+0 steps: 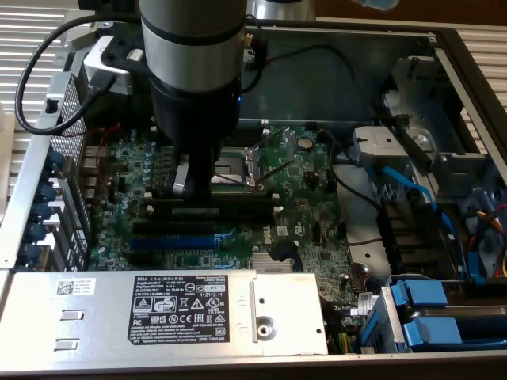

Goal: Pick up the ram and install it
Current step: 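Press down the ram until it locks into place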

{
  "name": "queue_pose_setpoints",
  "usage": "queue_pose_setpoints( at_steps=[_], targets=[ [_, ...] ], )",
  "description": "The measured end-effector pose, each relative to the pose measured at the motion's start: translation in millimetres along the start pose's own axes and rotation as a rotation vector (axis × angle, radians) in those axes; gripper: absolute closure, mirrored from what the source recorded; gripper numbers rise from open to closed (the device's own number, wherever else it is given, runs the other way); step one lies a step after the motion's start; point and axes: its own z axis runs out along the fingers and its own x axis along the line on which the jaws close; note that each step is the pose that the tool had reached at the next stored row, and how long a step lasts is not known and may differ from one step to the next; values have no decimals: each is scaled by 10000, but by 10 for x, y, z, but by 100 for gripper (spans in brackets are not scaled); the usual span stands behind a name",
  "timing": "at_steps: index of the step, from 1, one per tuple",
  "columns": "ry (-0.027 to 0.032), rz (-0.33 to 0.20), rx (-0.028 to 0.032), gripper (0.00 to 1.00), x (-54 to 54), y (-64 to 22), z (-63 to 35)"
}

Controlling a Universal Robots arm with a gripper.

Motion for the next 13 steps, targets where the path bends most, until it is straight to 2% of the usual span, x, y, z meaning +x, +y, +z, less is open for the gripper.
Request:
queue_pose_setpoints(
  at_steps=[13],
  targets=[
    [-2, 0, -2, 89, 0, 0, -2]
  ],
)
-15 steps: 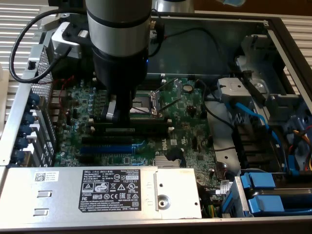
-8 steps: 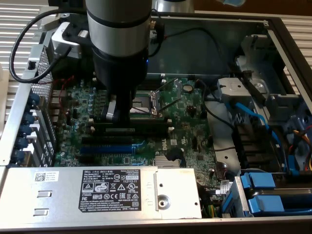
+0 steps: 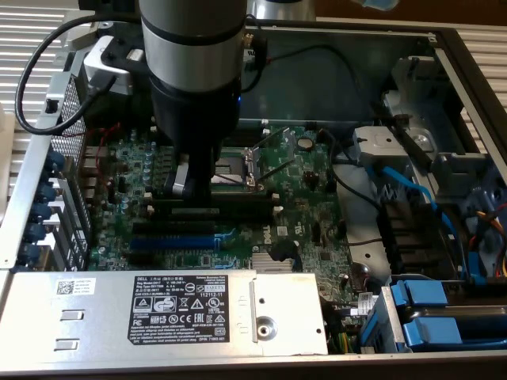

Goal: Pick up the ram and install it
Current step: 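Press down the ram until it locks into place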

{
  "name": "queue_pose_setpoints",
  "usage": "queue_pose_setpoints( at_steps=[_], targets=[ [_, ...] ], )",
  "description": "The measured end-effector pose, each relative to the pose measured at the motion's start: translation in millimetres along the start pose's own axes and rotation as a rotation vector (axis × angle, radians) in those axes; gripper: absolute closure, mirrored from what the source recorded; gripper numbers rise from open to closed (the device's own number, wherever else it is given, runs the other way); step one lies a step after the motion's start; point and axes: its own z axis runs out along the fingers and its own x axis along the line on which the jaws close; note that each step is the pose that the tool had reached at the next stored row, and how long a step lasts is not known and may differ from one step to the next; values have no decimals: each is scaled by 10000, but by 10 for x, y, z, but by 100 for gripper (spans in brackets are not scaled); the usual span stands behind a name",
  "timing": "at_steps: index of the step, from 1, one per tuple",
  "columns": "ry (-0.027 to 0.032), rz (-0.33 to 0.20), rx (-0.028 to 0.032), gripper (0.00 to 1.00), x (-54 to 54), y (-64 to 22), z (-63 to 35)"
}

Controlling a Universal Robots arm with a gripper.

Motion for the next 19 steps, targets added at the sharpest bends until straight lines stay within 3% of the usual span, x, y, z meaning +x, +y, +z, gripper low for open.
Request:
queue_pose_setpoints(
  at_steps=[3, 10, 19],
  targets=[
    [-8, 0, 1, 89, -4, 0, -45],
    [2, 0, -1, 89, -16, 3, -255],
    [3, -1, -2, 89, -32, -33, -323]
  ],
)
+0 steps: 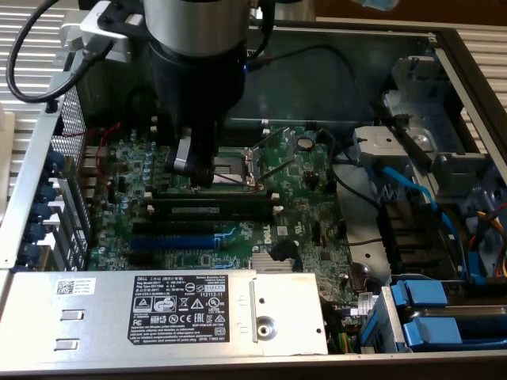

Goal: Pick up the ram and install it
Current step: 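Press down the ram until it locks into place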

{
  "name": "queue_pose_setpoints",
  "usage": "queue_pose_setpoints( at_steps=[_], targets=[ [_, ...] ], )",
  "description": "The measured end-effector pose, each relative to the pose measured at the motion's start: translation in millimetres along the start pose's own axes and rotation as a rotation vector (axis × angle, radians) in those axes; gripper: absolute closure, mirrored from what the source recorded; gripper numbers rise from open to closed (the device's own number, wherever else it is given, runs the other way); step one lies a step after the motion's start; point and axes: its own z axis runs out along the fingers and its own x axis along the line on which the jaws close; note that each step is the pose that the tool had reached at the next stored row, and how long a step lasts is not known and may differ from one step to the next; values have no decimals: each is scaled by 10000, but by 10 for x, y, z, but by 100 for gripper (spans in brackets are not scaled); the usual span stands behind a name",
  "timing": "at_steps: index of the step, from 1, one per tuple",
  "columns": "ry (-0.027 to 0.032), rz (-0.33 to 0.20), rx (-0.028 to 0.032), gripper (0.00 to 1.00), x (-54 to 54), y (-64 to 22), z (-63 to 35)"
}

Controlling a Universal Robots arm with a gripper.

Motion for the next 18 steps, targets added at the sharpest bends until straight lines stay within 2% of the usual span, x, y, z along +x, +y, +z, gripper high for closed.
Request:
queue_pose_setpoints(
  at_steps=[7, 18],
  targets=[
    [2, 0, -4, 89, -28, -82, -24],
    [1, 2, -5, 89, -30, -85, -24]
  ],
)
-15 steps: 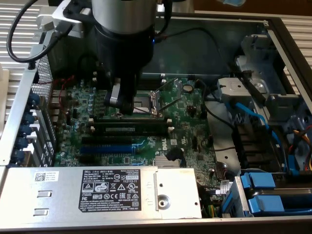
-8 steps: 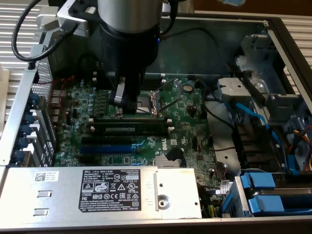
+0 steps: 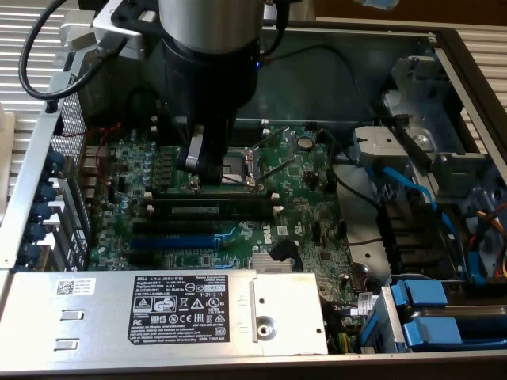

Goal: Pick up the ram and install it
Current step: 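Press down the ram until it locks into place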

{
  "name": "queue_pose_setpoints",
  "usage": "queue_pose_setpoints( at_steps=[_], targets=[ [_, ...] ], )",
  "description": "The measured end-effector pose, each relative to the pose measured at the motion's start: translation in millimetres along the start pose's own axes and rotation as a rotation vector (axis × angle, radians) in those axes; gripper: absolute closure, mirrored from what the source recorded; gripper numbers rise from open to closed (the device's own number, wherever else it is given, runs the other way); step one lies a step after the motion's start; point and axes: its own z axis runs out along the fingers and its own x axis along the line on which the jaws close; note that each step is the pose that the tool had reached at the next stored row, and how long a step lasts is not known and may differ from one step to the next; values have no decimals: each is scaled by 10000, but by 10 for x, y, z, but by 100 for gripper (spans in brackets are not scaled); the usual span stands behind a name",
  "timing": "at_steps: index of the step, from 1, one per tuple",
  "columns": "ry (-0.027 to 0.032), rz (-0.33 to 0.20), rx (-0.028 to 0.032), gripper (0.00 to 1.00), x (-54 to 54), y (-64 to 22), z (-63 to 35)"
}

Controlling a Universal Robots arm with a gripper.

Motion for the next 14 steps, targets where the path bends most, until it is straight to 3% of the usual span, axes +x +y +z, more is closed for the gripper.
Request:
queue_pose_setpoints(
  at_steps=[8, 14],
  targets=[
    [9, 78, -23, 89, -14, -43, -1],
    [-4, 943, 32, 89, -15, -44, 0]
  ],
)
